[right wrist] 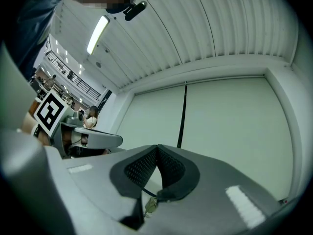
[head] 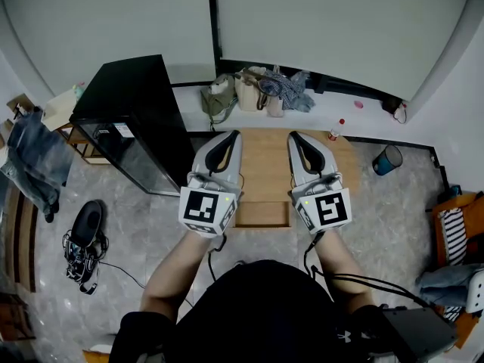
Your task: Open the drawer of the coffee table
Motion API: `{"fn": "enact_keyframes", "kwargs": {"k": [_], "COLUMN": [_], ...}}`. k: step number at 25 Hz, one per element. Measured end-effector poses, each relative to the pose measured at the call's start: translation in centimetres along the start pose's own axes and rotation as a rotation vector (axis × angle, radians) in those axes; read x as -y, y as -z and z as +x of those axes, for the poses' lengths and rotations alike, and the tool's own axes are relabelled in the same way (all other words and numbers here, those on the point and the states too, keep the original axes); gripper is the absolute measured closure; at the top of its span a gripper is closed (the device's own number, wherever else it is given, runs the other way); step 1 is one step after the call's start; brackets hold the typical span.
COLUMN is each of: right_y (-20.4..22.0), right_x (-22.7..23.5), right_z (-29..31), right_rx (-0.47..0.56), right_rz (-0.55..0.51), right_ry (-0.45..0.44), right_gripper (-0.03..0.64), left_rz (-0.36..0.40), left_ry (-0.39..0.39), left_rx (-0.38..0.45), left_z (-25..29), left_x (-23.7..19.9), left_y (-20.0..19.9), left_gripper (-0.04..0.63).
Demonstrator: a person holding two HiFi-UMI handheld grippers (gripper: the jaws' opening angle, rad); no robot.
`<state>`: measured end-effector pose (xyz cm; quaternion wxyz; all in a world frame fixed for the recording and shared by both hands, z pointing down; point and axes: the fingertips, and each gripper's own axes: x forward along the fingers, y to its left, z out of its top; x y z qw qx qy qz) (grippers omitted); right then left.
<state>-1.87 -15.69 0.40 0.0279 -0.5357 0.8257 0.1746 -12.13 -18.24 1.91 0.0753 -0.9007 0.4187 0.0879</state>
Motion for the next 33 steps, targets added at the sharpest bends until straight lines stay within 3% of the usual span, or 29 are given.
{"fn": "enact_keyframes", "kwargs": {"k": [33], "right_y": [1.2], "right_x": [0.0], "right_z": [0.0], "right_rx": [-0.016], "right_rz": [0.06], "right_ry": [-0.012], "right_gripper": [0.617], "left_rz": [0.015], "left_ry": [0.001], "left_rx": [-0.016], "left_z": [-0.1], "left_x": [0.1], "left_y": [0.5], "left_gripper": [0.594]}}
